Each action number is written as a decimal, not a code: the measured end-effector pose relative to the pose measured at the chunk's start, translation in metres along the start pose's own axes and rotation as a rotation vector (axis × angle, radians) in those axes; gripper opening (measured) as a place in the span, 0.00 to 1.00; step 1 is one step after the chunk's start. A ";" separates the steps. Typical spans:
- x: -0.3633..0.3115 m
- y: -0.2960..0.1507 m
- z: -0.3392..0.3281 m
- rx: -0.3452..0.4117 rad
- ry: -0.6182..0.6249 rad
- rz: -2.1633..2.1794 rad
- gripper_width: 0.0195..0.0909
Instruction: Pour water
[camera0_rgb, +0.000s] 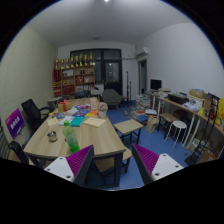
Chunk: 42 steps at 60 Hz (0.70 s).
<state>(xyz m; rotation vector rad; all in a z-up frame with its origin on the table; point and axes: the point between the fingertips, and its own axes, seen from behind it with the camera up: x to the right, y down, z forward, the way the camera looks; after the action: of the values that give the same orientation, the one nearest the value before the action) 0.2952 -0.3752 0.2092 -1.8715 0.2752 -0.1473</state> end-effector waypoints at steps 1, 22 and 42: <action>0.001 0.000 0.000 0.001 0.002 0.000 0.90; -0.040 0.030 0.043 -0.007 -0.091 -0.008 0.90; -0.178 0.078 0.176 0.057 -0.227 -0.093 0.89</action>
<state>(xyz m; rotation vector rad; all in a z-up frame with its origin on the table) 0.1565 -0.1893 0.0860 -1.8261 0.0280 -0.0047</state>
